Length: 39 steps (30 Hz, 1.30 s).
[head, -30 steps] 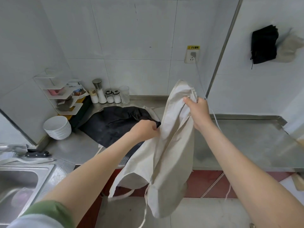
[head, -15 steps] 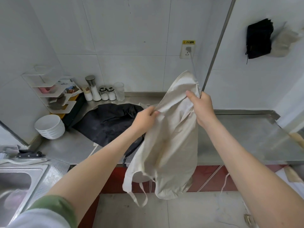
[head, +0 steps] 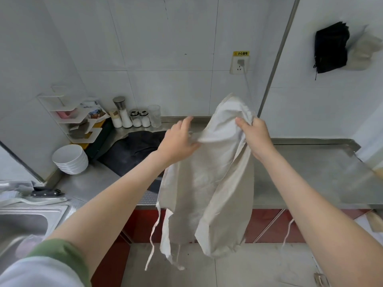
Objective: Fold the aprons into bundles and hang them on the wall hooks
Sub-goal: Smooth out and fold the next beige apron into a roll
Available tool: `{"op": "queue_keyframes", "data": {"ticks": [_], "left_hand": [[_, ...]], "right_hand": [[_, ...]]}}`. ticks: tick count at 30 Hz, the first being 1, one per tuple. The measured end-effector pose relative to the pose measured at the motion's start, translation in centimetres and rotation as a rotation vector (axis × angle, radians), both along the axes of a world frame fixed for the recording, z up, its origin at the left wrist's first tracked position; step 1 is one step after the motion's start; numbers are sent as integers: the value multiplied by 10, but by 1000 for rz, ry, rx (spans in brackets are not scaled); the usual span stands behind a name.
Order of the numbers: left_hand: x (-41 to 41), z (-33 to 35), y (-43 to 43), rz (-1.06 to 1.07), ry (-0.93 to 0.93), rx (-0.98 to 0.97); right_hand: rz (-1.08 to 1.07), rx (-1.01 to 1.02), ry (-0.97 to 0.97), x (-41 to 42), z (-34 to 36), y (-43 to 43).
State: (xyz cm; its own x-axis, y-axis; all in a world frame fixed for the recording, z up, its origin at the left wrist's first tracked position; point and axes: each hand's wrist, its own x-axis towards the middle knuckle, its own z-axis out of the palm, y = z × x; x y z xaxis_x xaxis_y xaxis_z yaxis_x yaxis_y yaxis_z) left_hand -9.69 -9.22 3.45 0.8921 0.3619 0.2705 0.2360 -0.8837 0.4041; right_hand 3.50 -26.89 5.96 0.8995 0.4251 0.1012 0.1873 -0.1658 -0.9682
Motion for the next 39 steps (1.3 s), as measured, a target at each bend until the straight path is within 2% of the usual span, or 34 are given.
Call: {"op": "queue_keyframes", "data": {"ticks": [2, 4, 6, 8, 12, 15, 20, 24, 30, 33, 36, 39], "left_hand": [[2, 13, -18, -166, -248, 75], [11, 22, -31, -263, -376, 336], [21, 21, -30, -226, -382, 590], [25, 20, -23, -153, -350, 759], [19, 28, -13, -106, -250, 845], [13, 33, -7, -49, -194, 806], [2, 39, 4, 151, -166, 724], [-13, 46, 22, 300, 56, 581], [-22, 39, 28, 438, 211, 536], [-19, 32, 12, 300, 377, 492], [-15, 17, -9, 122, 310, 280], [-11, 13, -14, 195, 142, 44]], "right_hand": [[117, -118, -102, -11, 2, 11], [219, -214, -187, -21, 4, 21], [259, -279, -235, -29, 6, 26], [280, -280, -272, -30, 7, 26], [293, -435, -352, -24, 3, 20], [177, -607, -381, -17, -5, 14], [13, -758, -283, -2, -29, -1], [-50, -774, -200, 10, -46, -19], [-21, -751, -249, 2, -42, -12], [122, -698, -325, -7, -39, 1], [222, -597, -398, -25, -28, 15], [244, -473, -361, -33, -23, 19]]}}
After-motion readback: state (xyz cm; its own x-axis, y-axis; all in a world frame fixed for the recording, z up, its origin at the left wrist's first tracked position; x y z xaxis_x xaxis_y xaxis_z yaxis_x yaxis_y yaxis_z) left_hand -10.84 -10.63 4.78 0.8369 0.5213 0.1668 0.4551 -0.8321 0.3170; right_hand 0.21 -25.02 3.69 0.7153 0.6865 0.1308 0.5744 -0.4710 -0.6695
